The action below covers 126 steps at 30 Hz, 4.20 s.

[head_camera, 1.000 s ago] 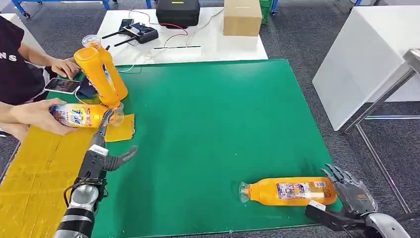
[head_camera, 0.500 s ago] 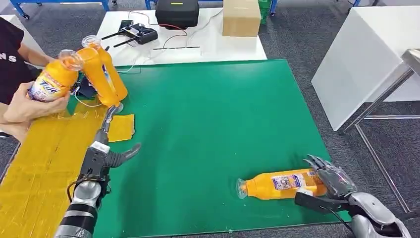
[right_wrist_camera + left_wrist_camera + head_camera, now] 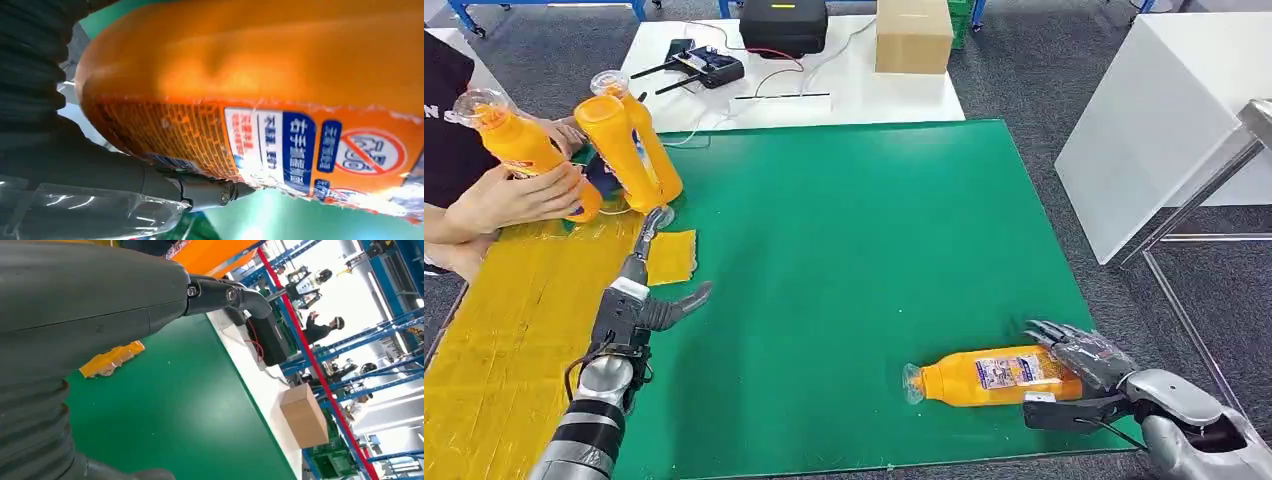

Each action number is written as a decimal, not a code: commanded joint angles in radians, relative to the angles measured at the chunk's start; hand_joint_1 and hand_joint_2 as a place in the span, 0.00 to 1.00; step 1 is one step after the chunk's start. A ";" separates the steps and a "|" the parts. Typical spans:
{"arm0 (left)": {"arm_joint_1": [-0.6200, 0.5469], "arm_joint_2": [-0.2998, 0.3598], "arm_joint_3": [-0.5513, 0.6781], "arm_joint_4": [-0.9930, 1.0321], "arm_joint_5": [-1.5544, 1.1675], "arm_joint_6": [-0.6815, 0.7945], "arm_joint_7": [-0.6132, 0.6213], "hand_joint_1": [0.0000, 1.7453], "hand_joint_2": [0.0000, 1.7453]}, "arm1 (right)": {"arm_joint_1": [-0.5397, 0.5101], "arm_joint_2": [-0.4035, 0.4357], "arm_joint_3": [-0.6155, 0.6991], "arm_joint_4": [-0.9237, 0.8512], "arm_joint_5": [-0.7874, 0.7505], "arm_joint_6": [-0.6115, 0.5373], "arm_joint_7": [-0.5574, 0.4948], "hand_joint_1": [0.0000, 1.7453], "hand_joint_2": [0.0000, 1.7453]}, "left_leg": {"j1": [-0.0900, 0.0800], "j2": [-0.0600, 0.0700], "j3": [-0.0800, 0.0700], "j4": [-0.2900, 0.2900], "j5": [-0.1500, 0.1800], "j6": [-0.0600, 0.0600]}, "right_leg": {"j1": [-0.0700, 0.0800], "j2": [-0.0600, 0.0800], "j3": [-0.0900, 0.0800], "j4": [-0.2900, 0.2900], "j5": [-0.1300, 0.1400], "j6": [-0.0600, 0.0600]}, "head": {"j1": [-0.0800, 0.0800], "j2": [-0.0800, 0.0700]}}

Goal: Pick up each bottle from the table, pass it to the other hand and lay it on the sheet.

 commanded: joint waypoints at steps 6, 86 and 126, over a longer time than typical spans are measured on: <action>-0.091 -0.004 -0.035 0.155 0.027 -0.008 -0.022 0.00 1.00 | -0.073 -0.378 0.198 -0.255 -0.255 0.178 0.068 0.80 1.00 | -0.002 -0.001 -0.001 0.002 -0.001 -0.001 | -0.002 -0.002 -0.002 0.004 -0.002 0.000 | 0.000 0.000; 0.054 -0.060 0.075 -0.008 -0.024 -0.014 0.032 0.00 1.00 | -0.197 0.659 0.282 -0.139 0.362 -0.664 0.147 0.00 1.00 | 0.004 0.001 0.003 -0.001 0.000 -0.003 | 0.005 0.000 0.003 0.000 -0.001 -0.001 | 0.000 0.000; -0.024 -0.034 0.092 0.072 0.015 -0.007 -0.003 0.00 1.00 | 0.110 0.307 0.148 -0.353 -0.203 -0.128 -0.174 0.00 1.00 | 0.003 -0.002 0.001 0.000 -0.002 -0.002 | 0.004 -0.003 0.003 -0.001 -0.002 -0.001 | 0.001 0.000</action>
